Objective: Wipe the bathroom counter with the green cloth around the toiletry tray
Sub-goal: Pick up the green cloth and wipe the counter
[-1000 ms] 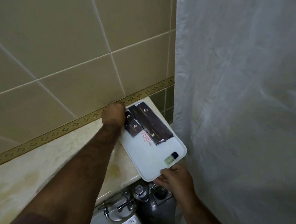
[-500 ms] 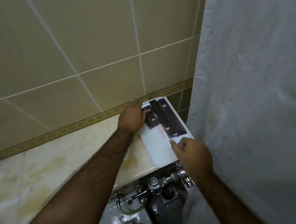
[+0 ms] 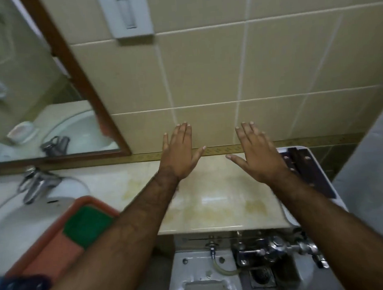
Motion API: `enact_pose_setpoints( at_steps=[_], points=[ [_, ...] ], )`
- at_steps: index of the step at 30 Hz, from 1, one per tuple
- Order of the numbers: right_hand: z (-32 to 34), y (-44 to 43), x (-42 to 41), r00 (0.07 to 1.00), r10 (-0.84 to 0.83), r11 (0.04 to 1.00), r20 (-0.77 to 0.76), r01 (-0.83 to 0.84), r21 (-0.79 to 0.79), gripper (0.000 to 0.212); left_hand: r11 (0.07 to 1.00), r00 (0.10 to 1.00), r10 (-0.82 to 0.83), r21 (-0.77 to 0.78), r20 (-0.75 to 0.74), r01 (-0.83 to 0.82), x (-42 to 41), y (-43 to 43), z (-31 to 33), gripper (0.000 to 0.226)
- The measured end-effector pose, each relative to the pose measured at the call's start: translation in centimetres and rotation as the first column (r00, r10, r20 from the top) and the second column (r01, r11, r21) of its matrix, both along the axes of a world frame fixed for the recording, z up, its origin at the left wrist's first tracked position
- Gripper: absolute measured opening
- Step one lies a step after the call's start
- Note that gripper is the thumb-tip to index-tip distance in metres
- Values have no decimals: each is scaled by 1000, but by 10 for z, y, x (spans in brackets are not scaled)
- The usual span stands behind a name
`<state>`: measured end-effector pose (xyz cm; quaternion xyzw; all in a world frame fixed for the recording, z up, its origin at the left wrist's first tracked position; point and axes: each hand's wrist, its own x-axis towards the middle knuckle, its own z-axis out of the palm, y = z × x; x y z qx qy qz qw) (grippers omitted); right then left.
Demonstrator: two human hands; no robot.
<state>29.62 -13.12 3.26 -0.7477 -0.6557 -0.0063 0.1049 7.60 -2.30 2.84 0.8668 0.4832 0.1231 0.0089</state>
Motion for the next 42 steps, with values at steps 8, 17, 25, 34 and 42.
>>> enact_pose_setpoints(
  at_steps=[8, 17, 25, 34, 42],
  points=[
    [9, 71, -171, 956, 293, 956, 10, -293, -7, 91, 953, 954, 301, 35, 17, -301, -188, 17, 12, 83],
    [-33, 79, -346, 902, 345, 793, -260, -428, -433, 46, 700, 727, 683, -223, -69, -679, -332, -3, -54, 48],
    [-70, 59, -399, 974, 142, 847, -178, -212, -488, 21, 582, 675, 735, -451, -62, -676, -365, -29, -102, 37],
    [-50, 56, -384, 694, -120, 953, -709, -119, -277, 13, 529, 175, 843, -725, 509, -441, -349, -29, -92, 12],
    [-55, 37, -289, 472, -283, 957, -835, 200, -211, 12, 809, 551, 588, -446, 592, -384, -237, 1, -44, 12]
  ],
)
